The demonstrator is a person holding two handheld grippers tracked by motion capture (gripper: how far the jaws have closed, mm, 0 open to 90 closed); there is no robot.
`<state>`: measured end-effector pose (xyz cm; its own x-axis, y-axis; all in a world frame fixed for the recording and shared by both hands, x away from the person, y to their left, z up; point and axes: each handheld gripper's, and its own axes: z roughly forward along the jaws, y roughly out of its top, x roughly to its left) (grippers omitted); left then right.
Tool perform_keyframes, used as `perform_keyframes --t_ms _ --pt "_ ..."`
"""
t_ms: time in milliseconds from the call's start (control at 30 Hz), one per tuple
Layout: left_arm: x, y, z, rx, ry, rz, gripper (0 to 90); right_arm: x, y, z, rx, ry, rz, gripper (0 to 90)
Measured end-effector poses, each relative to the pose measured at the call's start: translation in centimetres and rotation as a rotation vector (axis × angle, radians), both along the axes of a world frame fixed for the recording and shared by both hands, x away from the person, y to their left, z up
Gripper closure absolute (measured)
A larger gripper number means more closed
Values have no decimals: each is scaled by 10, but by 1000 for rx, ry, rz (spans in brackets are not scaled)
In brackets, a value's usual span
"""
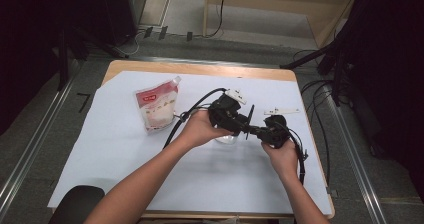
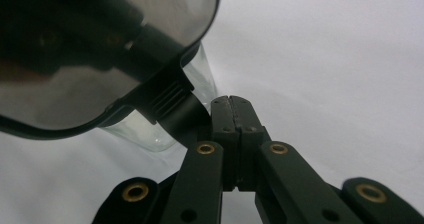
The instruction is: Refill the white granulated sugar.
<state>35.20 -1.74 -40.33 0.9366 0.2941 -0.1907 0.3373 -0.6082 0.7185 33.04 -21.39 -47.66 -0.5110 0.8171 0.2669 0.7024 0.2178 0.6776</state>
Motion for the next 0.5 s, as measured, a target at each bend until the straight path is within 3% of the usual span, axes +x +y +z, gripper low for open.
perform_keyframes --t_ms 333,500 --pt "-3 -5 -5 -5 12 -12 598 -1 -2 0 25 -5 -8 900" --pt "-1 1 -3 -9 6 12 598 -3 -4 4 46 -12 -1 900"
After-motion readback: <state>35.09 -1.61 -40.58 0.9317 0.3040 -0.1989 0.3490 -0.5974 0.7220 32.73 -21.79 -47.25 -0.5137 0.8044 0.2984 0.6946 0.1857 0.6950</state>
